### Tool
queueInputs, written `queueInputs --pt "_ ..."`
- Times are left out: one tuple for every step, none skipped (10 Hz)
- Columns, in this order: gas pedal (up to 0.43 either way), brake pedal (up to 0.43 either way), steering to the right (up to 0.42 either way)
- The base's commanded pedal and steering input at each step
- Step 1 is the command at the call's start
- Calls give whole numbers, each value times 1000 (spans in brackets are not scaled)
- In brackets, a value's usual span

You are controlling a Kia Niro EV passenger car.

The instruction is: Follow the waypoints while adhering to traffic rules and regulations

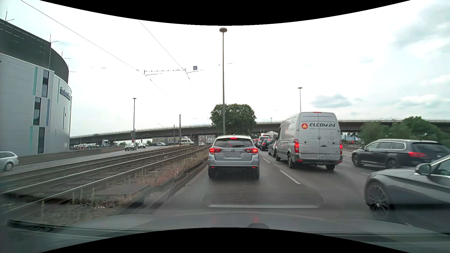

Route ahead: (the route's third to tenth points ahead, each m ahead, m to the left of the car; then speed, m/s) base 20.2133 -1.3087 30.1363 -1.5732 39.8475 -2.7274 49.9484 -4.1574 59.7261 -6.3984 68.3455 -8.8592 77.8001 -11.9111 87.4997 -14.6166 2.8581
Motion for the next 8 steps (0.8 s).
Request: queueInputs --pt "0 232 -10" --pt "0 238 -10" --pt "0 244 -10" --pt "0 244 -10" --pt "0 244 -8" --pt "0 250 -4" --pt "0 244 -4" --pt "0 250 -4"
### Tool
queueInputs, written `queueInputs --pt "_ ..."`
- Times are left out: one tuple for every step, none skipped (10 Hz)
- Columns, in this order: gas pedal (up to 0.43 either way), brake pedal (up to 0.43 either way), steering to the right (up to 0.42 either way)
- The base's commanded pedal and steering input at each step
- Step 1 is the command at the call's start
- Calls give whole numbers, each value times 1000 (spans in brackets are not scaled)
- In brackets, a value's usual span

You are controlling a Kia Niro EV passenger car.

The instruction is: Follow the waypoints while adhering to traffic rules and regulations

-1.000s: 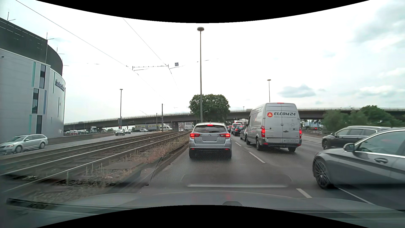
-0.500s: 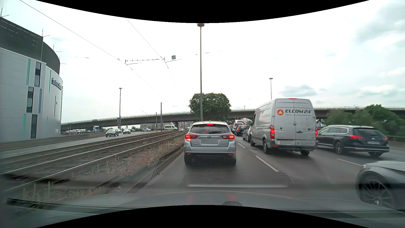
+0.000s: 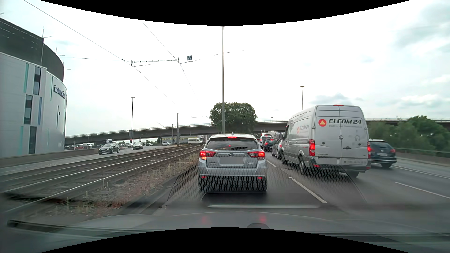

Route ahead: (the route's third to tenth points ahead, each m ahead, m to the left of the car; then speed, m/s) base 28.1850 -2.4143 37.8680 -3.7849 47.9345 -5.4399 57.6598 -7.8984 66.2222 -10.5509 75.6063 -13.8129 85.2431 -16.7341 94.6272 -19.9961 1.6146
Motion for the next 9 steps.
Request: queueInputs --pt "0 250 -4" --pt "0 250 -4" --pt "0 250 -4" --pt "0 250 -4" --pt "0 250 -4" --pt "0 250 -4" --pt "0 226 -4" --pt "0 213 -4" --pt "0 213 -4"
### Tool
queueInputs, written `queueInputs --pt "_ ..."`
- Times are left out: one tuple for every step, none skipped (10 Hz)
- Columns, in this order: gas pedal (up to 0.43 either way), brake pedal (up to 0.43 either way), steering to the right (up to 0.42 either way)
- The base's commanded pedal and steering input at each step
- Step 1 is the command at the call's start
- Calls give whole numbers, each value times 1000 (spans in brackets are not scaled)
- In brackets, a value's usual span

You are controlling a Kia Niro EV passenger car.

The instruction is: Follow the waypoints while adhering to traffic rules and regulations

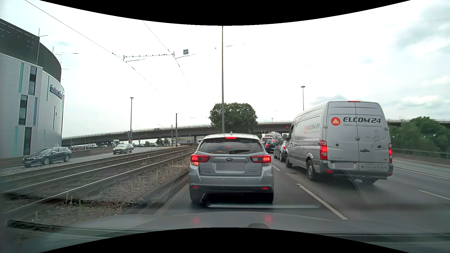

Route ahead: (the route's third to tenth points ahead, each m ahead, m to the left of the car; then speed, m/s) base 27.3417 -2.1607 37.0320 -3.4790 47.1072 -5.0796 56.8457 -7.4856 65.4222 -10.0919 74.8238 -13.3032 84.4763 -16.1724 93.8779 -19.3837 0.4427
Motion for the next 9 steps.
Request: queueInputs --pt "0 207 -4" --pt "0 207 -4" --pt "0 207 -4" --pt "0 207 -4" --pt "0 213 -5" --pt "0 220 -4" --pt "0 220 -5" --pt "0 220 -4" --pt "0 226 -5"
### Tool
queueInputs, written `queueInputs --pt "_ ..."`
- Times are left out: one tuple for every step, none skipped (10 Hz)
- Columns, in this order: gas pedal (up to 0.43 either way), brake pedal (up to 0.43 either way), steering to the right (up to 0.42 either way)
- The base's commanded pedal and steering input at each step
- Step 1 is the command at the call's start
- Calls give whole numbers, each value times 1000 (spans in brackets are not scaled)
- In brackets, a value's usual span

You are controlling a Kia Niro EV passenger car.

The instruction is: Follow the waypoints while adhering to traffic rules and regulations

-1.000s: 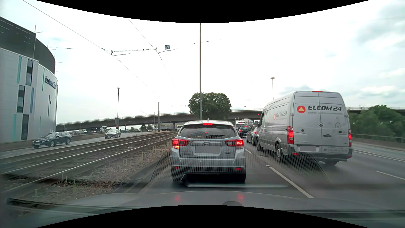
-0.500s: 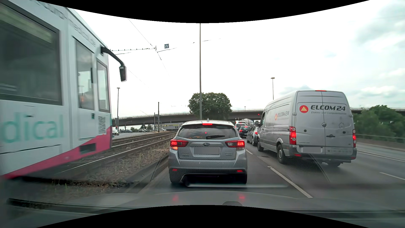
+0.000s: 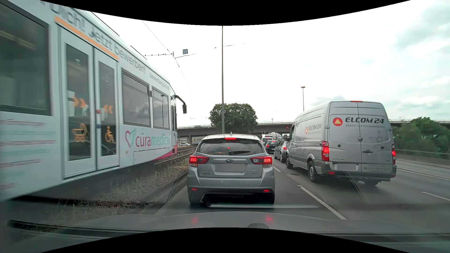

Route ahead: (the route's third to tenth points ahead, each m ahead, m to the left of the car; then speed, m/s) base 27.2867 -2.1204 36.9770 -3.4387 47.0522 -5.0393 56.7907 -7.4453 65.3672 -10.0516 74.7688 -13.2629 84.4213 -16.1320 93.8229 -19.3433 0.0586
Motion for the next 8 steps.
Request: queueInputs --pt "0 226 -5" --pt "0 226 -5" --pt "0 226 -6" --pt "0 220 -6" --pt "0 220 -6" --pt "0 226 -7" --pt "0 226 -7" --pt "0 226 -7"
